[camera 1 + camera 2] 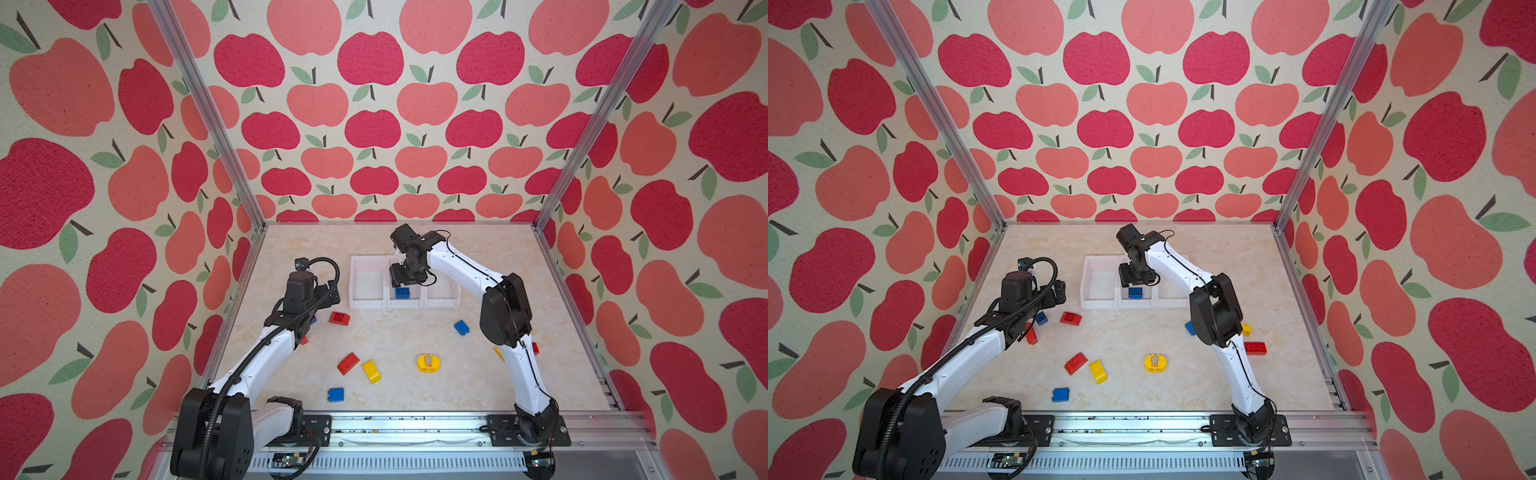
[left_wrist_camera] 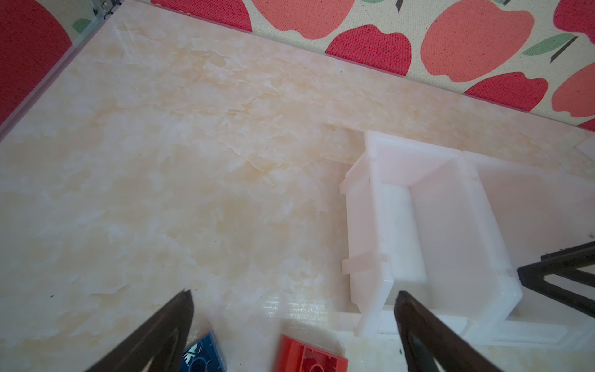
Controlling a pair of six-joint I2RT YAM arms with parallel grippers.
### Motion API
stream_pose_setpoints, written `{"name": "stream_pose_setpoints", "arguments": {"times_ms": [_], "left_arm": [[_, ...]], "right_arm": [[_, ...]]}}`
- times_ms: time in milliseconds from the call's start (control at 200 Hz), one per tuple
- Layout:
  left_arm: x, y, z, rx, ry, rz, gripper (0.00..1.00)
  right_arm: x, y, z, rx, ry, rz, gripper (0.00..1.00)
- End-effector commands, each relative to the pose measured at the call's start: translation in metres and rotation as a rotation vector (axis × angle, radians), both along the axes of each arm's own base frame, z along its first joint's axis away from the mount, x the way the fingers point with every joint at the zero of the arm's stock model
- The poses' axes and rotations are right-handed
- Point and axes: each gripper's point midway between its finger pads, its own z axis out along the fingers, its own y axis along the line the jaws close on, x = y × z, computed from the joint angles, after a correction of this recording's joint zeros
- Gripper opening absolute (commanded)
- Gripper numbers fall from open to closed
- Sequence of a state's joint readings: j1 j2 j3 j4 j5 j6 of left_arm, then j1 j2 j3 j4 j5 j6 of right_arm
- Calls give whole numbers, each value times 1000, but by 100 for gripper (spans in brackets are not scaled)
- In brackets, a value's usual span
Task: Sort the legos into containers by color
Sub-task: 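Carry the blue brick to the middle bin compartment and release it, then move the right gripper back over the yellow and red bricks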
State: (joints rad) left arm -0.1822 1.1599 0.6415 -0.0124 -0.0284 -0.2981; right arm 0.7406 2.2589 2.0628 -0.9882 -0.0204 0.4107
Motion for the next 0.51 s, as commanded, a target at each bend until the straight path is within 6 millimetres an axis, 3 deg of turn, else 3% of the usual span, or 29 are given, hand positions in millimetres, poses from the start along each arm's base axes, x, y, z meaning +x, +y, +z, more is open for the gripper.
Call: {"name": "stream_pose_setpoints", "arguments": {"times_ms": [0,215,500], "left_arm": [[5,-6,7,-14,-5,-13,99],[5,-6,8,-15,-8,-16,99],[4,-9,6,-21,-8,-21,99]], "right_arm": [[-5,-2,14,-3,-4,17,62],[-8,-25,40,12,-29,-41,68],[-15,-89,60,24,-31,-207,73]]}}
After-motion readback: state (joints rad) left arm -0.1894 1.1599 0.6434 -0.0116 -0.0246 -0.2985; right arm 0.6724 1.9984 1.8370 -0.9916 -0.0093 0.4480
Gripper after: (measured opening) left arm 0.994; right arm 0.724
